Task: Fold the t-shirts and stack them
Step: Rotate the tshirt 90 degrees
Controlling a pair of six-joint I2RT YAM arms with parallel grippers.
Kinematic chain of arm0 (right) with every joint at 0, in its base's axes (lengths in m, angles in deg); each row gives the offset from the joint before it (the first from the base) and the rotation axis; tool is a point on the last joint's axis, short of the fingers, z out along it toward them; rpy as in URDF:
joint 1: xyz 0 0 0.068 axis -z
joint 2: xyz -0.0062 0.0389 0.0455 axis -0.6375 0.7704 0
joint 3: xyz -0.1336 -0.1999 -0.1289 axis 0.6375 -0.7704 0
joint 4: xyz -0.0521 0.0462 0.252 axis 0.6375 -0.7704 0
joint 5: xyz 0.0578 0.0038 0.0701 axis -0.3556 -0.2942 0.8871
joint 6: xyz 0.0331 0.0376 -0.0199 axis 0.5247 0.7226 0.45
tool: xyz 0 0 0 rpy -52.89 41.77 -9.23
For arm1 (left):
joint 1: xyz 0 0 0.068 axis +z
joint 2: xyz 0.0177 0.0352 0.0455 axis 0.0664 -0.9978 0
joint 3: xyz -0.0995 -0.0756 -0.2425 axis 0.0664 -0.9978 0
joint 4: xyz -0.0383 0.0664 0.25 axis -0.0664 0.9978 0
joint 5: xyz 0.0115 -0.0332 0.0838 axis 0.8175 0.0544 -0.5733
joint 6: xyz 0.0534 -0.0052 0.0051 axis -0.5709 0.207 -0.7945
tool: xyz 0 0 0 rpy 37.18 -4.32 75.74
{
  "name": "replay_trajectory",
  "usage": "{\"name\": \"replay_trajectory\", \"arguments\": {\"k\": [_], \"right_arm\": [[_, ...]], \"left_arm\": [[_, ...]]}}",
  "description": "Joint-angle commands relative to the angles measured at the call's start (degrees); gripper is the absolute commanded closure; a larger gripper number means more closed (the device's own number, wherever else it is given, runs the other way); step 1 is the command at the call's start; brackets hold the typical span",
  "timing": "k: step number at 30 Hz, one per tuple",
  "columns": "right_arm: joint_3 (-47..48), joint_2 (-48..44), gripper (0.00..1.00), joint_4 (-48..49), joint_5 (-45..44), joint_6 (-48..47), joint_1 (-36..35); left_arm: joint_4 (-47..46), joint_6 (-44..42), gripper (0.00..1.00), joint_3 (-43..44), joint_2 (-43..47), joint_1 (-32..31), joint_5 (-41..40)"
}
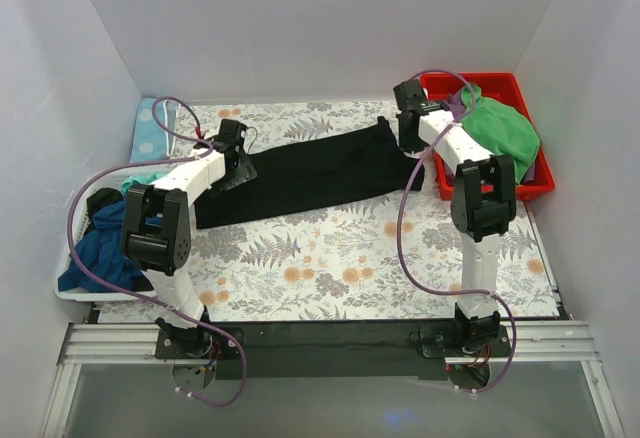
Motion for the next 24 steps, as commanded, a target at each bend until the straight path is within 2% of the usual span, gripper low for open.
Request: {"name": "replay_trajectory", "arguments": {"k": [1, 8, 19, 24], "right_arm": [[3.5, -0.8, 0.84, -0.1, 6.6, 0.3, -2.9], [9.1, 9.2, 0.83, -0.1, 11.8, 1.8, -3.6], [18.9, 21.0, 0.81, -0.6, 10.4, 0.3, -3.5], [28.5, 27.5, 0.77, 0.5, 10.4, -1.2, -3.2]], "left_arm": [[0.3, -2.7, 0.23, 6.2, 0.5, -0.9, 1.6], [0.3, -3.1, 0.23, 6.3, 1.4, -1.9, 4.3], [1.4, -3.8, 0.22, 3.7, 4.9, -1.9, 6.3], [1.1, -4.4, 0.22, 2.3, 7.0, -2.0, 8.1]]}}
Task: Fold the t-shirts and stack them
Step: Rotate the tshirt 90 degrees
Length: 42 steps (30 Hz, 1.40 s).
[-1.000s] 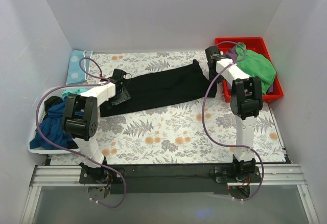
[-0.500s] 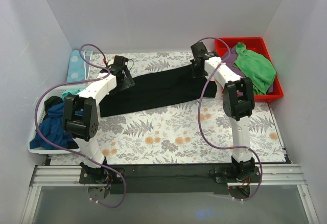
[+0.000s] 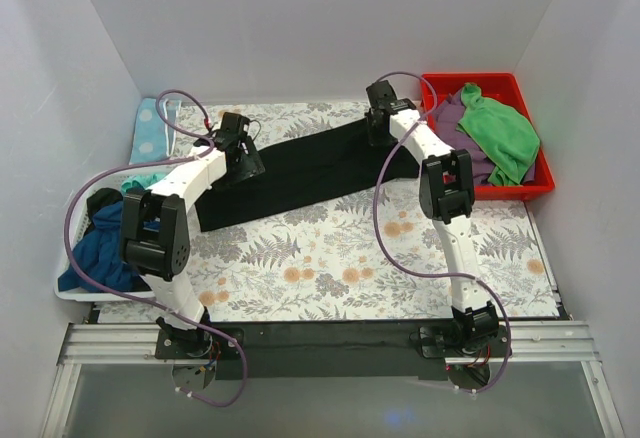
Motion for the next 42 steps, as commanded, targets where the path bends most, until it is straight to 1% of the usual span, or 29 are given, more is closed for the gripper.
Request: {"name": "replay_trajectory", "arguments": {"k": [1, 2, 3, 5, 6, 7, 9, 12, 14, 15, 16, 17, 18, 20, 22, 23, 24, 25, 28, 29, 31, 32, 34, 36, 38, 40, 42], "right_arm": [[8.6, 8.1, 0.76, 2.3, 0.9, -1.9, 0.8], [8.9, 8.2, 0.75, 3.5, 1.5, -2.1, 1.1], [8.5, 8.0, 0.74, 7.3, 2.3, -2.3, 1.4], [4.6, 5.8, 0.72, 12.1, 3.8, -3.0, 1.9], [3.3, 5.0, 0.67, 15.2, 4.1, -3.4, 2.1], [2.6, 3.9, 0.65, 19.4, 4.1, -4.0, 2.0], [3.4, 3.1, 0.62, 22.5, 4.5, -5.7, 2.0], [4.8, -0.1, 0.58, 27.8, 5.4, -7.6, 2.0], [3.9, -4.8, 0.54, 32.5, 7.1, -8.0, 1.9], [2.2, -6.6, 0.49, 33.9, 8.1, -7.9, 1.9], [1.5, -10.1, 0.48, 35.0, 9.1, -7.8, 1.7], [0.8, -11.7, 0.46, 35.6, 10.2, -7.8, 1.1], [-0.3, -13.1, 0.41, 35.9, 10.5, -7.7, 0.6], [-2.2, -16.9, 0.38, 35.3, 12.5, -7.3, -1.3], [-5.4, -20.0, 0.37, 32.5, 14.4, -6.7, -3.4], [-6.3, -20.8, 0.37, 31.1, 14.1, -6.7, -5.9], [-7.1, -21.5, 0.37, 27.0, 13.4, -7.0, -7.4], [-8.3, -22.6, 0.37, 25.1, 12.3, -7.1, -10.6], [-9.9, -24.0, 0.38, 16.9, 7.1, -7.0, -15.2], [-12.0, -24.6, 0.41, 15.5, 4.4, -6.5, -17.9], [-16.3, -27.8, 0.42, 15.2, 1.2, -6.8, -21.2], [-19.5, -28.8, 0.43, 15.3, 1.3, -6.1, -21.9], [-22.1, -30.9, 0.44, 15.5, 3.9, -4.9, -23.3], [-24.8, -31.6, 0.46, 16.1, 6.0, -3.3, -24.4], [-26.7, -31.9, 0.47, 18.2, 9.8, -2.9, -26.0], [-26.0, -30.1, 0.48, 18.2, 13.4, -2.5, -27.9], [-24.0, -28.7, 0.49, 18.4, 14.2, -2.5, -29.4]], "left_arm": [[0.5, -1.1, 0.22, -1.8, 5.6, -0.1, 2.4], [0.2, -1.3, 0.22, -2.2, 6.3, -0.2, 3.5], [-0.2, -1.4, 0.22, -3.1, 6.8, -0.2, 4.0], [-0.8, -1.9, 0.22, -3.7, 7.6, -0.2, 5.0], [-1.2, -2.1, 0.22, -4.0, 7.8, -0.2, 6.4], [-1.5, -2.2, 0.22, -4.2, 8.0, -0.2, 6.7], [-1.9, -3.1, 0.22, -4.3, 8.4, -0.2, 7.4], [-2.2, -3.7, 0.22, -3.9, 8.3, -0.2, 6.3], [-2.2, -3.4, 0.22, -3.4, 8.1, -0.2, 5.3], [-2.3, -2.9, 0.22, -3.2, 8.0, -0.2, 4.8], [-2.5, -2.5, 0.22, -3.2, 8.1, -0.1, 3.7], [-2.5, -1.9, 0.22, -3.0, 8.0, -0.1, 2.6], [-2.2, -1.2, 0.22, -2.8, 8.0, -0.1, 1.7], [-0.8, 1.4, 0.22, -1.2, 7.0, -0.1, -1.8], [2.7, 4.2, 0.21, 0.5, 5.7, 0.2, -3.7], [4.7, 5.6, 0.21, 1.7, 4.1, 0.1, -6.2], [6.0, 5.7, 0.21, 3.2, 3.5, 0.4, -6.5], [6.3, 6.0, 0.21, 3.5, 3.2, 0.7, -7.0], [5.1, 6.3, 0.2, 4.1, 2.3, 2.6, -6.4], [5.1, 6.4, 0.2, 4.7, 1.5, 3.2, -6.2], [5.8, 6.2, 0.2, 6.8, -1.5, 4.9, -5.9], [6.8, 6.5, 0.2, 7.7, -2.6, 5.5, -6.1], [8.3, 6.8, 0.2, 10.1, -4.8, 7.5, -5.5], [7.0, 6.5, 0.19, 11.2, -5.3, 8.9, -4.4], [7.1, 6.4, 0.19, 15.1, -6.7, 10.4, -2.2], [10.1, 6.4, 0.19, 19.5, -9.4, 10.7, -2.1], [10.0, 6.1, 0.19, 22.3, -10.0, 10.8, -2.6]]}}
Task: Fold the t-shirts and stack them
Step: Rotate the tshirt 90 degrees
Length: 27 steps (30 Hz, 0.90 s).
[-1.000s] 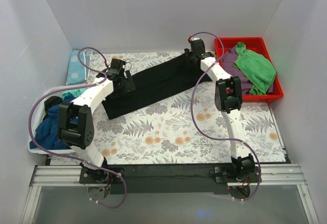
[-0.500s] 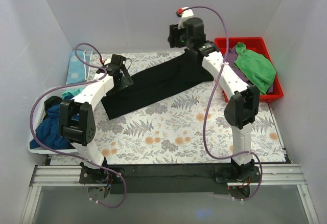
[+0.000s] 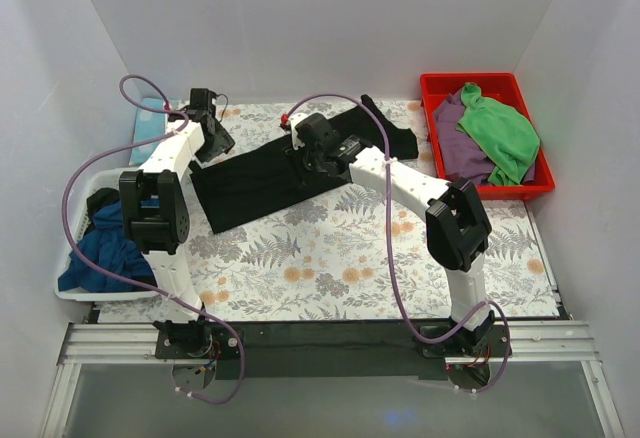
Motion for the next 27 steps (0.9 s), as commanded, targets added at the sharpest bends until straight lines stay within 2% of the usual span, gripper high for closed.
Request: {"name": "replay_trajectory", "arguments": {"k": [1, 8, 18, 24, 27], "right_arm": [[4.2, 0.6, 0.49, 3.4, 6.9, 1.1, -4.0], [13.4, 11.0, 0.49, 2.6, 15.0, 3.1, -6.7], [20.9, 23.3, 0.49, 4.5, 16.0, 1.1, -10.9], [23.5, 27.1, 0.5, 5.5, 16.8, 1.5, -11.3], [22.5, 25.2, 0.5, 5.7, 16.9, 1.9, -11.5]], "left_arm": [[1.3, -0.4, 0.19, 7.8, -0.2, 0.3, -0.2], [0.4, -3.4, 0.19, 9.9, -1.7, 1.6, 1.5], [-0.6, 0.4, 0.16, 9.2, 0.1, 7.5, 5.9], [-1.8, -0.4, 0.15, 7.7, 0.5, 8.5, 5.9], [-2.0, -0.8, 0.16, 7.0, 1.4, 8.7, 6.5]]}}
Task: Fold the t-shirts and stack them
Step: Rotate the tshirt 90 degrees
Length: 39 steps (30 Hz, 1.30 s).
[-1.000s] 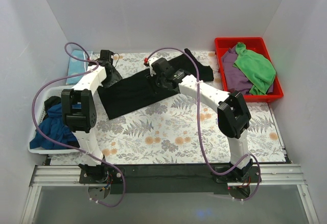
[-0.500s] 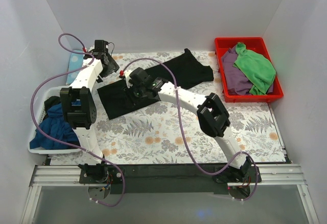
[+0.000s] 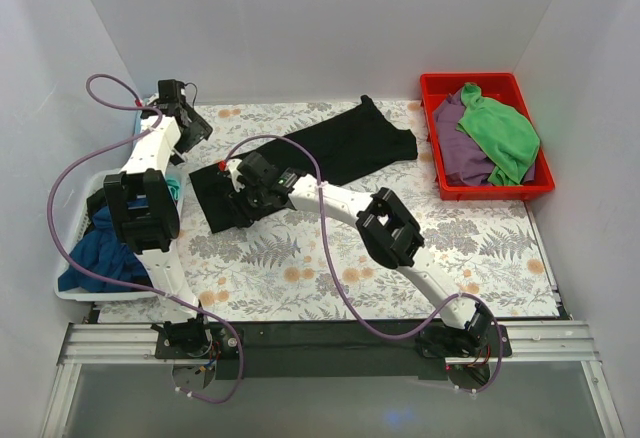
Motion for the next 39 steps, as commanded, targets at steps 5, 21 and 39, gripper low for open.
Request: {"name": "replay_trajectory", "arguments": {"k": [5, 21, 39], "right_arm": [[-0.3, -3.7, 0.51, 2.0, 0.4, -0.7, -1.2], [5.5, -0.3, 0.51, 2.8, -1.1, -1.3, 1.0], [-18.6, -2.3, 0.54, 3.8, -9.6, -3.5, 2.0]], "left_arm": [[-0.7, -0.6, 0.15, -0.6, 3.3, 0.5, 2.2], [-1.7, -1.0, 0.15, -3.8, 4.0, 0.6, 2.3], [-3.9, -0.6, 0.15, -6.9, 5.5, 0.6, 4.3]]}}
